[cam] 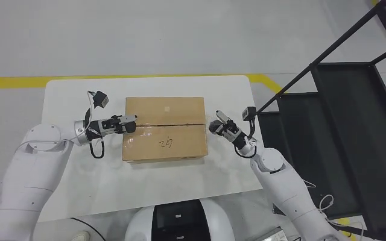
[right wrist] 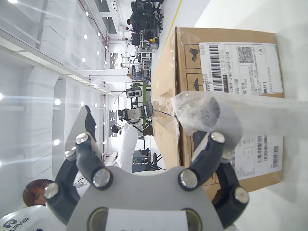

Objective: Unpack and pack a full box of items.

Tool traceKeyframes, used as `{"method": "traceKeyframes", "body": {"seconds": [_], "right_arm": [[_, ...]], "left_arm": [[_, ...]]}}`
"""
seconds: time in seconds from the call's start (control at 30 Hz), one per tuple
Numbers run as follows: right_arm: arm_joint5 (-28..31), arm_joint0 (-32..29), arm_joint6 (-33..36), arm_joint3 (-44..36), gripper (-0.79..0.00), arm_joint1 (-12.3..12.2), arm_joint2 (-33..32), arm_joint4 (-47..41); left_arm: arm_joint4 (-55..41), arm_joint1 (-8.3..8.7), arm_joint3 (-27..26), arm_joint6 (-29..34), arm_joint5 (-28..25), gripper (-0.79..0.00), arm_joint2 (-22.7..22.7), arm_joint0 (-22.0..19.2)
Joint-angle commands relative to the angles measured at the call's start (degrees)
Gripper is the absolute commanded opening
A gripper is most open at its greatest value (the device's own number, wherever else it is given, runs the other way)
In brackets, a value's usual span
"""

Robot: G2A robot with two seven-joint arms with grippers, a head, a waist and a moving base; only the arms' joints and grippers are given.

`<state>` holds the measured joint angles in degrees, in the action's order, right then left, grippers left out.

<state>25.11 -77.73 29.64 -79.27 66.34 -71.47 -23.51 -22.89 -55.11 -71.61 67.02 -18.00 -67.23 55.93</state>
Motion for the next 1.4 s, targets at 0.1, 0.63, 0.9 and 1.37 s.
{"method": "traceKeyframes", "body": {"seconds": [0.1,0.63,0.9,1.37], "right_arm": [[6.1,-0.4,-2.5,-1.3,0.000,0.2,0.1,4.9],[9.8,2.8,2.2,-2.1,0.000,0.7,2.6,9.9],[4.6,6.6,4.9,-1.5,0.000,1.1,5.5,16.5],[-2.9,10.3,13.0,-5.1,0.000,0.7,7.1,24.5]], "left_arm": [[1.4,0.07,-0.2,-3.4,0.2,0.000,-0.7,0.8],[2.6,0.00,-1.7,-4.9,0.4,0.000,-1.0,1.7],[2.3,0.07,-1.8,-4.7,0.3,0.000,-1.6,2.2],[1.9,0.14,-2.1,-4.6,-0.6,0.000,-2.6,2.7]]}}
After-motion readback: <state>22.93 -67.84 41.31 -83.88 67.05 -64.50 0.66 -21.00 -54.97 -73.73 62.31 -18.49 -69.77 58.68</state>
